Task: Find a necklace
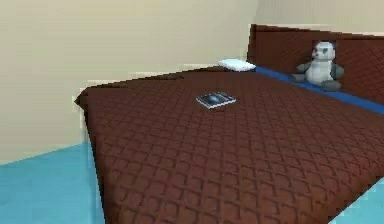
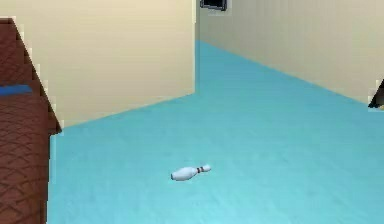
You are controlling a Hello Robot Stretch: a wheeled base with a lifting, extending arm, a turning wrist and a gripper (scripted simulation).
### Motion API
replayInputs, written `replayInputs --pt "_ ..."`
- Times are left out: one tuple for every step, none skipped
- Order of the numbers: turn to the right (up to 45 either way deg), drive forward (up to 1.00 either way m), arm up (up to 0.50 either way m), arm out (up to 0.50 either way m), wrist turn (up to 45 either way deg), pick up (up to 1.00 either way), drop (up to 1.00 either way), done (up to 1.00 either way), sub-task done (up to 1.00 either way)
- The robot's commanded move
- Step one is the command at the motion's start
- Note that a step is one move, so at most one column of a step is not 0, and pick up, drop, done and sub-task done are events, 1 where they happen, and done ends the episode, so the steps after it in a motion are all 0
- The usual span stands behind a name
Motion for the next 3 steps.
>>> replayInputs --pt "45.0 0.0 0.0 0.0 0.0 0.0 0.0 0.0 0.0" --pt "45.0 0.0 0.0 0.0 0.0 0.0 0.0 0.0 0.0" --pt "45.0 0.0 0.0 0.0 0.0 0.0 0.0 0.0 0.0"
